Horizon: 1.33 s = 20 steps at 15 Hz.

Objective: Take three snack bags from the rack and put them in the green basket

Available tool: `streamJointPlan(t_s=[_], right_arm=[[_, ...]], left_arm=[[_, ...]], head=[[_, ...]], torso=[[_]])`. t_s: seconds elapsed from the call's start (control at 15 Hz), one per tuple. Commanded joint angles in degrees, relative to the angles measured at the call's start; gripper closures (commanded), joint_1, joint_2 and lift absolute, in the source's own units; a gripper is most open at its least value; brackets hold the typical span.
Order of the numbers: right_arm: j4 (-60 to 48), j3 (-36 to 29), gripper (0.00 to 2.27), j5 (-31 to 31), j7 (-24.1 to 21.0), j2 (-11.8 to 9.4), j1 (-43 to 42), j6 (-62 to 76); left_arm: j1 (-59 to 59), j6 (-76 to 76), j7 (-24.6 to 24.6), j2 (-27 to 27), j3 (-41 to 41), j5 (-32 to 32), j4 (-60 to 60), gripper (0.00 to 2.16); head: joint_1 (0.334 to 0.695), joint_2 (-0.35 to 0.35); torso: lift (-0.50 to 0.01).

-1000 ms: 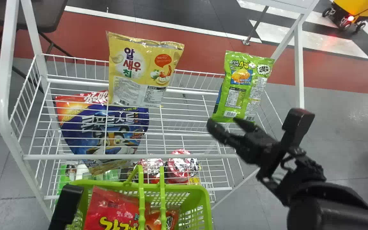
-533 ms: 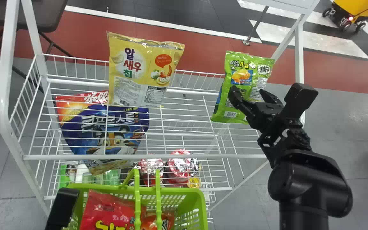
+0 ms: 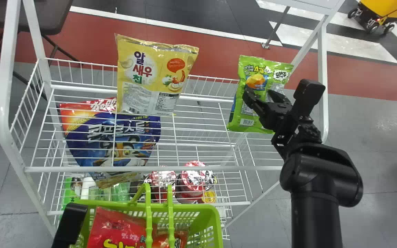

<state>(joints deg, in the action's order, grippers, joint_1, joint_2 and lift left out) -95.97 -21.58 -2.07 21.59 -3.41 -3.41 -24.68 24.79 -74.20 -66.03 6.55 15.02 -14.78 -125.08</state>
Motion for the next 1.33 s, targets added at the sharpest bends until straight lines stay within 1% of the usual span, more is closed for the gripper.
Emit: streamJointPlan(t_s=[0.0, 0.07, 0.27, 0.6, 0.8, 0.87, 1.0, 1.13, 1.27], right_arm=[[0.1, -0.6, 2.05, 0.6, 3.3, 0.0, -0.3, -1.6], [0.0, -0.8, 2.11, 0.8, 3.9, 0.0, -0.1, -2.0], [0.2, -1.5, 2.17, 1.0, 4.7, -0.1, -0.1, -2.0], [-1.7, -3.1, 2.19, 3.4, 6.2, 0.0, 3.3, -1.5], [-13.1, -3.5, 2.19, 8.2, 6.2, 0.1, 10.4, -3.8], [-18.1, -4.5, 2.19, 11.6, 6.4, 0.1, 12.7, -6.7], [-26.7, -5.7, 2.19, 14.4, 6.5, 0.4, 16.3, -12.0], [-35.2, -7.2, 2.19, 17.4, 6.6, 1.0, 20.0, -18.9], [-43.7, -9.7, 2.19, 22.5, 7.1, 1.9, 24.1, -29.8]], left_arm=[[0.0, 0.1, -0.1, 0.0, -0.1, 0.0, 0.0, 1.93], [0.1, 0.1, 0.0, -0.1, -0.1, 0.0, 0.0, 1.93], [0.1, 0.1, 0.0, -0.1, 0.0, 0.0, 0.0, 1.93], [0.4, -0.1, 0.0, -0.1, 0.0, 0.1, -0.5, 1.93], [0.9, -0.1, 0.0, -0.1, -0.1, 0.2, -1.2, 1.93], [1.0, -0.1, 0.0, 0.0, -0.1, 0.3, -1.4, 1.93], [1.3, -0.1, 0.0, -0.1, 0.1, 0.5, -2.0, 1.93], [1.8, -0.3, 0.1, 0.0, 0.3, 0.7, -3.0, 1.93], [2.4, -0.1, 0.2, 0.0, 0.0, 0.7, -3.5, 1.93]], head=[[0.695, -0.350], [0.695, -0.350], [0.695, -0.350], [0.695, -0.350], [0.695, -0.350], [0.695, -0.350], [0.695, -0.350], [0.695, -0.350], [0.695, -0.350]], torso=[[-0.015], [-0.015], [-0.015], [-0.015], [-0.015], [-0.015], [-0.015], [-0.015], [-0.015]])
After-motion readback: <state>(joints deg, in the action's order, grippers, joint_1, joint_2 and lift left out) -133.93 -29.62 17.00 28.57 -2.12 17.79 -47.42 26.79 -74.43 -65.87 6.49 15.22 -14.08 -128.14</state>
